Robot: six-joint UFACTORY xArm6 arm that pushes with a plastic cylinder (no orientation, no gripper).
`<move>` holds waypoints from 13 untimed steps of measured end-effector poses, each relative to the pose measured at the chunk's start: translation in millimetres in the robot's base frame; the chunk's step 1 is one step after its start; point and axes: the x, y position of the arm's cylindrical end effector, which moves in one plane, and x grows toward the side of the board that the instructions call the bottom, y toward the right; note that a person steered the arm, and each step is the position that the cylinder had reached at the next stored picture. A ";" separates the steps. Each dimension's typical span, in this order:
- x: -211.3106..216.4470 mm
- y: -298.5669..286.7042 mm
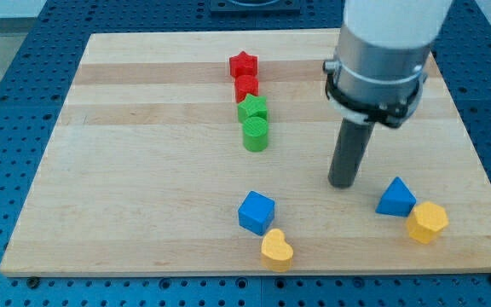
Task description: Slightly push the blue triangle diagonally top right to the yellow hexagon
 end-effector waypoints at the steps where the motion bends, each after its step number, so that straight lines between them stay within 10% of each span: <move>1: -56.0 33.2; 3: -19.0 160.2; 9: 103.7 127.2; 13: 32.1 32.0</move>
